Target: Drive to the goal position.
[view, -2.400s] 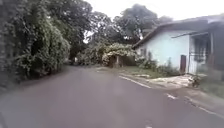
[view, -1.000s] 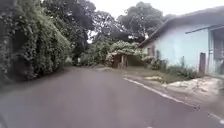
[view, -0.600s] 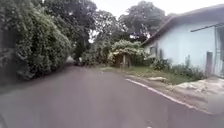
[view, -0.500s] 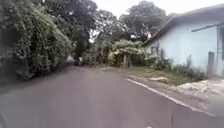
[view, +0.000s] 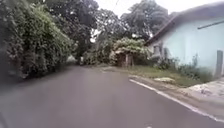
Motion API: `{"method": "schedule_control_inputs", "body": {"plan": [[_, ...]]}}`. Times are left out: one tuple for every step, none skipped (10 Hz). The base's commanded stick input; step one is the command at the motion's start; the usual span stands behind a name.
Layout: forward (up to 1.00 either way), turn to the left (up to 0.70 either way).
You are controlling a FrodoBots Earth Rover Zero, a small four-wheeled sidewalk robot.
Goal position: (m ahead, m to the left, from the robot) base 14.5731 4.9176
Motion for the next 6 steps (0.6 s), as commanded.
{"method": "schedule_control_inputs", "body": {"plan": [[0.70,0.00],[0.70,0.00],[0.70,0.00],[0.70,0.00],[0.70,0.05],[0.70,0.11]]}}
